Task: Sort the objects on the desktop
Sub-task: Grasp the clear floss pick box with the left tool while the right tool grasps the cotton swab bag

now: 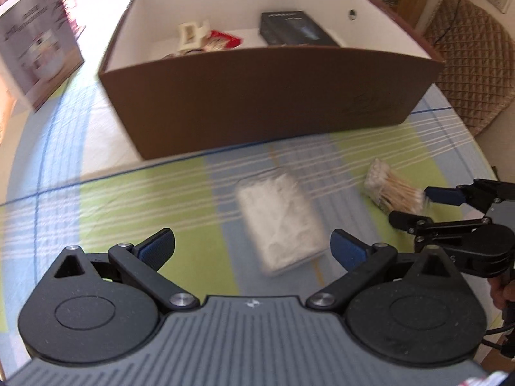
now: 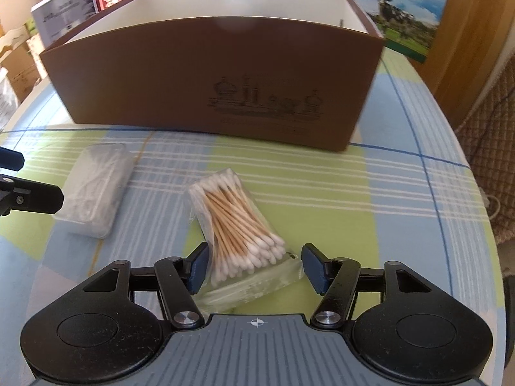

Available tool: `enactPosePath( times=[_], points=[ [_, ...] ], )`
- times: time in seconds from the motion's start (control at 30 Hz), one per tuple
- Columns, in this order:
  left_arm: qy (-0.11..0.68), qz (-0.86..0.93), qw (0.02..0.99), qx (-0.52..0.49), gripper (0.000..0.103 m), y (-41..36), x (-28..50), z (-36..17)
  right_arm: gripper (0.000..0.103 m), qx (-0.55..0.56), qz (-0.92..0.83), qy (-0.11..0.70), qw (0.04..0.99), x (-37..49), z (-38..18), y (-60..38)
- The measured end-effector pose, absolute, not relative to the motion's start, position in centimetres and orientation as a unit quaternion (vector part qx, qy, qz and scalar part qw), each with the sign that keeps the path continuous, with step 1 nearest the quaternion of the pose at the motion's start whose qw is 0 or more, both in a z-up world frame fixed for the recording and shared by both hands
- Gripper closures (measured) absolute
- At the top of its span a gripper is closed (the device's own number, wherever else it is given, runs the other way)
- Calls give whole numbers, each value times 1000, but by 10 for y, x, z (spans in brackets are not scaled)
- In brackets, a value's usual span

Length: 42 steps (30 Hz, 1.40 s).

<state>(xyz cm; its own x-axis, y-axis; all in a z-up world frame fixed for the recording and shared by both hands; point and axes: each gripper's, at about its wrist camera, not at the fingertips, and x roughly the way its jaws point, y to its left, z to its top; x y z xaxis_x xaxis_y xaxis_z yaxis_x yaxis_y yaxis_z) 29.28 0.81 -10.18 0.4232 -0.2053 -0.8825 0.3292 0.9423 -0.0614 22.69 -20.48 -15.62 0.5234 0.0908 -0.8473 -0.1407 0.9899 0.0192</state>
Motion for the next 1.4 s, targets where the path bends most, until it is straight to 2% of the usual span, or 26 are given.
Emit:
enactPosePath(
  times=[0.27, 0.47, 0.57, 0.73, 0.93, 1.13, 1.23, 1.4],
  points=[
    [510, -186, 837, 72, 8, -25, 303, -114, 44, -25, 48, 484, 873, 228, -152, -215],
    [516, -192, 830, 93, 19, -34, 311, -128, 44, -23, 45, 486, 873, 230, -152, -214],
    [517, -187, 830, 98, 27, -34, 312, -135, 44, -23, 45, 486, 872, 230, -151, -213],
    [517, -187, 830, 90, 48, -23, 312, -141, 44, -17, 48, 486, 873, 231, -151, -217],
    [511, -173, 837, 89, 48, 3, 306, -141, 43, -5, 65, 483, 873, 231, -152, -223],
    [524, -148, 836, 77, 48, 31, 304, -139, 32, -8, 81, 476, 876, 232, -152, -223],
    [525, -135, 837, 77, 40, 39, 306, -141, 31, -19, 93, 473, 876, 237, -154, -220],
    [524, -127, 838, 77, 35, 39, 308, -143, 31, -39, 112, 470, 875, 247, -158, -210]
  ],
)
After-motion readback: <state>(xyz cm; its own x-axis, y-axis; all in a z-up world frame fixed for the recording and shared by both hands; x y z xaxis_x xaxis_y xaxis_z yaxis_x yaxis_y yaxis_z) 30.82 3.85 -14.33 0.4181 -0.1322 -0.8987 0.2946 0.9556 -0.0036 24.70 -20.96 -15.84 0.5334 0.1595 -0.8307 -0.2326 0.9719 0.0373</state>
